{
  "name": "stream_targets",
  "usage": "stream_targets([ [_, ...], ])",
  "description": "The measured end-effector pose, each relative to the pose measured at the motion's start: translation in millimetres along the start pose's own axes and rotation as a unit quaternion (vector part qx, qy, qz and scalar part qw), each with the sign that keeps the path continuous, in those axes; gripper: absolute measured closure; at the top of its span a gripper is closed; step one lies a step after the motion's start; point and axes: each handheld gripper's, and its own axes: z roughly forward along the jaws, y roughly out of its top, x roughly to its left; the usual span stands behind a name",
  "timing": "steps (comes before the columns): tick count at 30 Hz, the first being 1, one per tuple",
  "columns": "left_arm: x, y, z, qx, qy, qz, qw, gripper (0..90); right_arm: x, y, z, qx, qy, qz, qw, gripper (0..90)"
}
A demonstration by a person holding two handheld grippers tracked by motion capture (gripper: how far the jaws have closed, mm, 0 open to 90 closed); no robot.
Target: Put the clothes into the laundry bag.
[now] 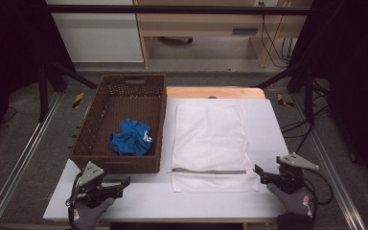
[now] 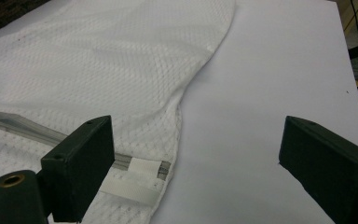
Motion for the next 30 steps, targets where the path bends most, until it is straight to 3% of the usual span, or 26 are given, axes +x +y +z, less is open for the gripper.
stream_targets([
  [4, -1.4, 1.1, -1.9, -0.004, 0.0, -0.004, 1.0, 15.0, 4.8, 2.3, -1.4, -0.003, -0.016, -0.015, 0.9998, 11.8],
  [8, -1.9, 2.9, -5.3, -0.01, 0.0, -0.005, 0.9999, 15.6, 12.3, 4.9, 0.0, -0.004, 0.002, -0.009, 1.0, 11.9],
  [12, -1.6, 7.9, -12.4, -0.021, -0.005, -0.013, 0.9997, 16.4, 21.4, 7.8, 4.2, -0.001, 0.007, -0.019, 0.9998, 11.9],
  [15, -5.6, 12.6, -18.9, -0.027, -0.008, -0.012, 0.9995, 16.4, 28.5, 8.8, 7.3, 0.002, 0.012, -0.011, 0.9999, 11.9],
  [21, -10.4, 23.1, -30.3, -0.042, -0.009, -0.007, 0.999, 16.3, 32.3, 9.3, 9.2, 0.002, 0.01, -0.015, 0.9998, 11.7],
  [30, -11.4, 37.6, -34.7, -0.053, -0.005, 0.0, 0.9986, 16.3, 34.4, 11.4, 6.7, -0.007, 0.008, -0.016, 0.9998, 11.7],
])
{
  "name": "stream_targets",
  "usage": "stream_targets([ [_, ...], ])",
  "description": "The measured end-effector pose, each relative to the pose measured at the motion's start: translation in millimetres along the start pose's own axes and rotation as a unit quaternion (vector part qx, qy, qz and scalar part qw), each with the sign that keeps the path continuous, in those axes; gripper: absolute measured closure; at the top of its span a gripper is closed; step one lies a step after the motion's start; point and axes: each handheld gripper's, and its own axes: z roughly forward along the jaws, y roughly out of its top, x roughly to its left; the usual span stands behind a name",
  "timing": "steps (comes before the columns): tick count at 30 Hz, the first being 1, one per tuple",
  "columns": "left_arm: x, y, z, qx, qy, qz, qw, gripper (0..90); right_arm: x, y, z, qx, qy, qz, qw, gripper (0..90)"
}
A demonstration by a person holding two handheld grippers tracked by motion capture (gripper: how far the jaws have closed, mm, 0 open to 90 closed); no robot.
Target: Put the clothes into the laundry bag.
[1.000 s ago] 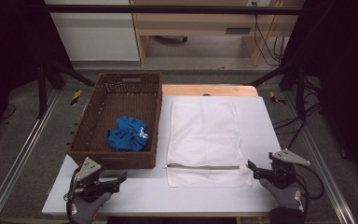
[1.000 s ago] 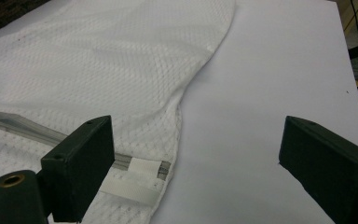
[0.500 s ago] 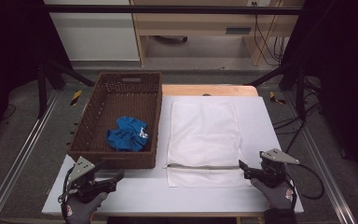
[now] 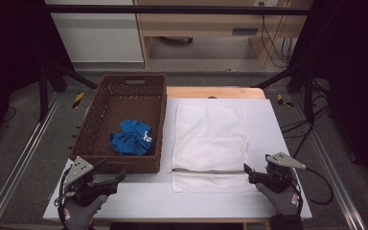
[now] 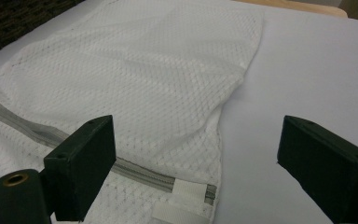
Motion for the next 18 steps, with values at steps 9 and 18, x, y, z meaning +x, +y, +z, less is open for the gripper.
stream_targets([
  [9, 0.9, 22.6, -0.2, -0.013, 0.009, 0.007, 0.9999, 15.3, 1.7, 1.0, 0.3, -0.004, -0.005, -0.006, 1.0, 11.7],
  [18, 6.2, 43.3, 7.5, -0.022, 0.015, 0.007, 0.9996, 15.1, 3.5, 1.7, 1.2, -0.006, -0.006, -0.006, 0.9999, 11.5],
])
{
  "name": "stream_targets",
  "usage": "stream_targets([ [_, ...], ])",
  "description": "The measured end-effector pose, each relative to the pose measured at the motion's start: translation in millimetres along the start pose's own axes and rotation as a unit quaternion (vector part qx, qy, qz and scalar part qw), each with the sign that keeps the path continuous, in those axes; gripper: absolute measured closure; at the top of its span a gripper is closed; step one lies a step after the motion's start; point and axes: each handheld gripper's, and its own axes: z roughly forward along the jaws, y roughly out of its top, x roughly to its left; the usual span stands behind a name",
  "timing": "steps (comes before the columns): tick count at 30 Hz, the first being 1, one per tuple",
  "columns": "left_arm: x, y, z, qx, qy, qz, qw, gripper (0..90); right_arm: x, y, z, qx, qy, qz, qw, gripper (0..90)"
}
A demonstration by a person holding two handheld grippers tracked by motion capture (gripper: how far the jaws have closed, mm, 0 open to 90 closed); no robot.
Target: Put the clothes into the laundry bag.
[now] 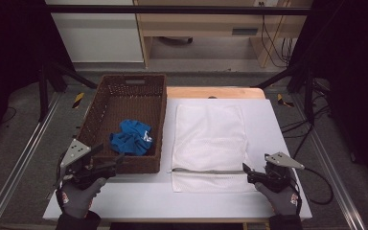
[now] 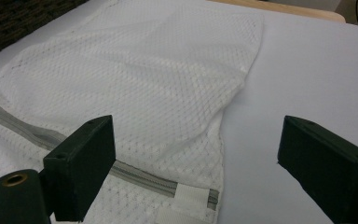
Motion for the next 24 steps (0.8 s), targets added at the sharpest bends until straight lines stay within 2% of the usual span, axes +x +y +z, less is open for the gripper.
stream_targets([
  [10, 10.5, 20.6, 22.0, 0.021, 0.019, 0.008, 0.9996, 14.5, -0.3, -0.9, 1.8, 0.003, -0.003, -0.001, 1.0, 11.4],
  [17, 15.8, 33.3, 40.3, 0.037, 0.021, 0.01, 0.9991, 14.2, -0.7, -1.5, 2.6, 0.004, -0.006, -0.002, 1.0, 10.9],
  [24, 17.3, 44.5, 50.0, 0.041, 0.025, 0.015, 0.9987, 13.9, -0.5, -1.5, 3.1, 0.003, -0.008, -0.003, 1.0, 10.4],
])
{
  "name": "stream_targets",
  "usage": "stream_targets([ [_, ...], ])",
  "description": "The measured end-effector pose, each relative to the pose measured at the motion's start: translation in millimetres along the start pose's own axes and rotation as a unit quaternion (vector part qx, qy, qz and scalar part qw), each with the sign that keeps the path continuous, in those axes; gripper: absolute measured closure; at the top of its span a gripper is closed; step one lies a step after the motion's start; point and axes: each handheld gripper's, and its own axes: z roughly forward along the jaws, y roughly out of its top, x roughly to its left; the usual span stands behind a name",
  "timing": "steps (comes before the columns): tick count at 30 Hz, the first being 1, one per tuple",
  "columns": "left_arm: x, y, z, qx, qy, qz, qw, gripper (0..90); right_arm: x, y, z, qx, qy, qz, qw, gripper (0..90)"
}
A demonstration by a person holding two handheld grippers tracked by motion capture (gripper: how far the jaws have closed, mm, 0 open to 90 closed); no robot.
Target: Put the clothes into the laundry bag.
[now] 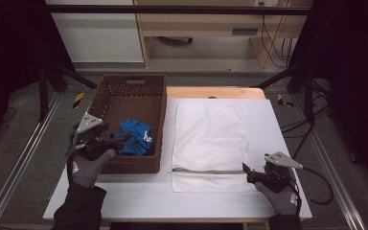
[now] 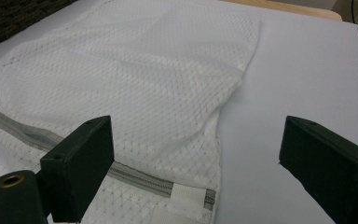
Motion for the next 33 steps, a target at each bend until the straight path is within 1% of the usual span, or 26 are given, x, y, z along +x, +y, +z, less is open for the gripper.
stream_targets([
  [3, 0.6, 8.7, 5.7, 0.002, 0.005, 0.005, 1.0, 13.8, 0.2, -0.4, 1.0, 0.001, 0.0, -0.002, 1.0, 10.0],
  [9, 1.8, 16.8, 13.2, 0.006, 0.013, 0.013, 0.9998, 13.4, 0.2, -0.3, 1.1, 0.001, 0.0, -0.001, 1.0, 9.8],
  [11, 3.6, 21.5, 18.3, 0.011, 0.018, 0.017, 0.9996, 13.3, -0.2, -0.6, 1.6, 0.001, -0.001, -0.003, 1.0, 9.6],
  [12, 3.6, 21.5, 18.3, 0.011, 0.018, 0.017, 0.9996, 13.3, -0.2, -0.6, 1.6, 0.001, -0.001, -0.003, 1.0, 9.6],
  [13, 4.8, 24.3, 22.2, 0.015, 0.023, 0.021, 0.9994, 13.2, 0.3, -0.5, 1.5, 0.003, 0.0, 0.0, 1.0, 9.5],
  [16, 6.2, 26.3, 26.6, 0.018, 0.028, 0.023, 0.9992, 13.0, 0.0, -0.7, 1.9, 0.003, -0.001, -0.002, 1.0, 9.4],
  [17, 7.3, 27.5, 31.6, 0.023, 0.032, 0.025, 0.9989, 12.7, -0.1, -0.8, 2.0, 0.003, -0.001, -0.001, 1.0, 9.4],
  [19, 7.7, 27.9, 34.1, 0.026, 0.034, 0.025, 0.9988, 12.5, -0.2, -0.9, 2.1, 0.003, -0.001, -0.002, 1.0, 9.3],
  [20, 8.0, 28.0, 37.0, 0.026, 0.036, 0.025, 0.9987, 12.5, -0.2, -0.9, 2.1, 0.003, -0.001, -0.002, 1.0, 9.3],
  [21, 8.8, 28.1, 42.7, 0.031, 0.038, 0.027, 0.9984, 12.1, -0.3, -0.9, 2.3, 0.003, -0.001, -0.002, 1.0, 9.2],
  [23, 9.5, 28.0, 48.4, 0.037, 0.043, 0.028, 0.998, 11.7, -0.2, -1.1, 2.5, 0.005, -0.001, -0.002, 1.0, 9.1],
  [24, 9.5, 28.0, 48.4, 0.037, 0.043, 0.028, 0.998, 11.5, -0.2, -1.1, 2.5, 0.005, -0.001, -0.002, 1.0, 9.1],
  [25, 10.7, 27.8, 53.5, 0.044, 0.049, 0.034, 0.9973, 11.5, -0.2, -1.0, 2.7, 0.006, -0.001, -0.002, 1.0, 9.0],
  [26, 10.7, 27.8, 53.5, 0.044, 0.049, 0.034, 0.9973, 11.4, -0.2, -1.0, 2.7, 0.006, -0.001, -0.002, 1.0, 9.0],
  [30, 15.5, 25.5, 63.1, 0.06, 0.056, 0.039, 0.9958, 10.5, -0.7, -1.6, 3.6, 0.008, -0.002, -0.005, 1.0, 8.7],
  [31, 17.8, 24.0, 66.5, 0.067, 0.053, 0.041, 0.9955, 10.3, -0.3, -1.4, 3.4, 0.009, 0.0, -0.002, 1.0, 8.7],
  [32, 17.8, 24.0, 66.5, 0.067, 0.053, 0.041, 0.9955, 9.8, -0.1, -1.6, 3.6, 0.009, 0.0, -0.001, 1.0, 8.6],
  [33, 18.7, 22.5, 69.0, 0.072, 0.054, 0.045, 0.9949, 9.8, -0.1, -1.6, 3.6, 0.009, 0.0, -0.001, 1.0, 8.6],
])
